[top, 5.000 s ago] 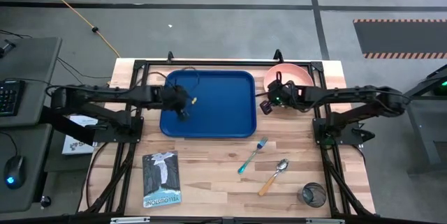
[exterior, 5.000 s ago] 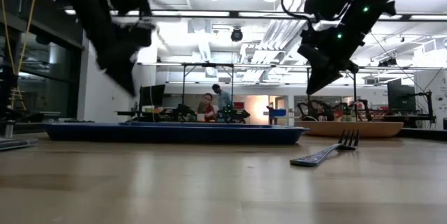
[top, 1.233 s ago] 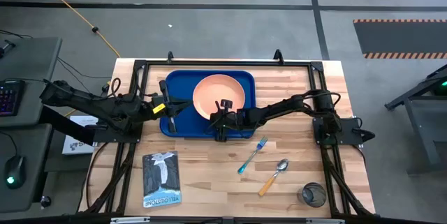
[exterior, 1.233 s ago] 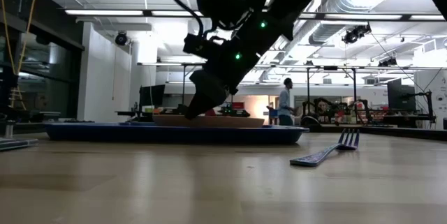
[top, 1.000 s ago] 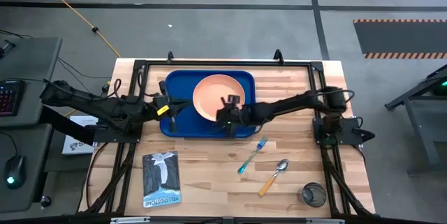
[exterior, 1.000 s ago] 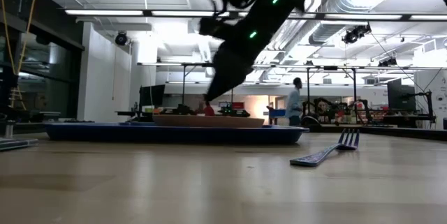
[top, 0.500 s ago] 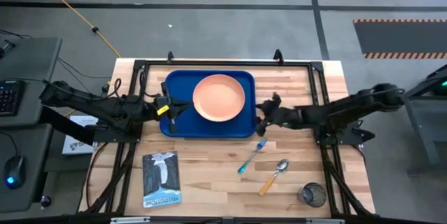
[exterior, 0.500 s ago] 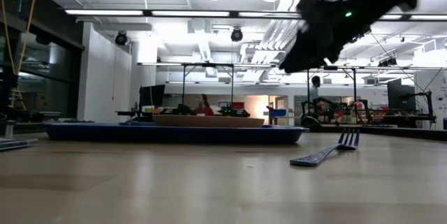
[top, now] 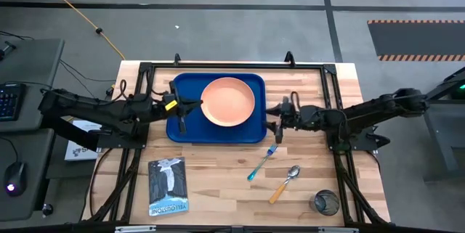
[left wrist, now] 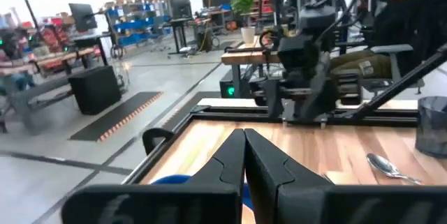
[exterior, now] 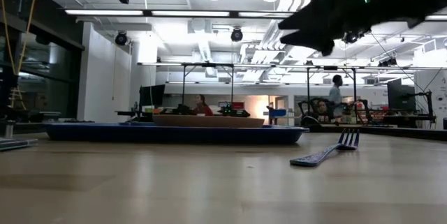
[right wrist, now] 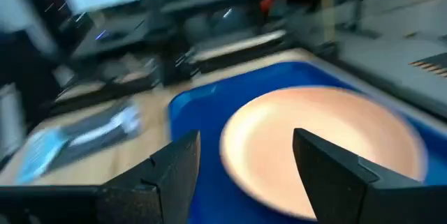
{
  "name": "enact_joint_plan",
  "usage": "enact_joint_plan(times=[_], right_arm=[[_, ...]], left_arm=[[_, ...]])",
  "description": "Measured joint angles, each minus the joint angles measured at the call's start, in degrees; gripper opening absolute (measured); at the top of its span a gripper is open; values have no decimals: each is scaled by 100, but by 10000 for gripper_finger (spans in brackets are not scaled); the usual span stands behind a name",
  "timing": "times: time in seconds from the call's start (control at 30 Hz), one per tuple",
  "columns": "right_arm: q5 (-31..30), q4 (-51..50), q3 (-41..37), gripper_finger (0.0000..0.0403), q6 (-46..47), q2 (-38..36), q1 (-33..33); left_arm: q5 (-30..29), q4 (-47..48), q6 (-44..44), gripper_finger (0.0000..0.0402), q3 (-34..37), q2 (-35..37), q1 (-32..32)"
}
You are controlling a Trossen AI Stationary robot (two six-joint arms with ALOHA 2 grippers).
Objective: Pick and place plate/cup/fork/spoon on tray
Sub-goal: Put the blue cup on the blue tray
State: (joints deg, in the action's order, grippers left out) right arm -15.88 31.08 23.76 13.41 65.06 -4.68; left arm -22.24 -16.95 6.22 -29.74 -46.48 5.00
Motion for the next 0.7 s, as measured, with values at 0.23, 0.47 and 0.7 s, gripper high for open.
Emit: enact_joint_plan(times=[0.23,0.47,0.7], right_arm=[[1632,-6130,2737,222,1465,210,-708],[1515,-9513,4733,222,4474,647,-2139],[1290,-10018,5035,222,6984,1021,-3824]], left_arm=[[406,-13,-61,0,0,0,-88],[407,-11,-61,0,0,0,-88],[409,0,-61,0,0,0,-88]])
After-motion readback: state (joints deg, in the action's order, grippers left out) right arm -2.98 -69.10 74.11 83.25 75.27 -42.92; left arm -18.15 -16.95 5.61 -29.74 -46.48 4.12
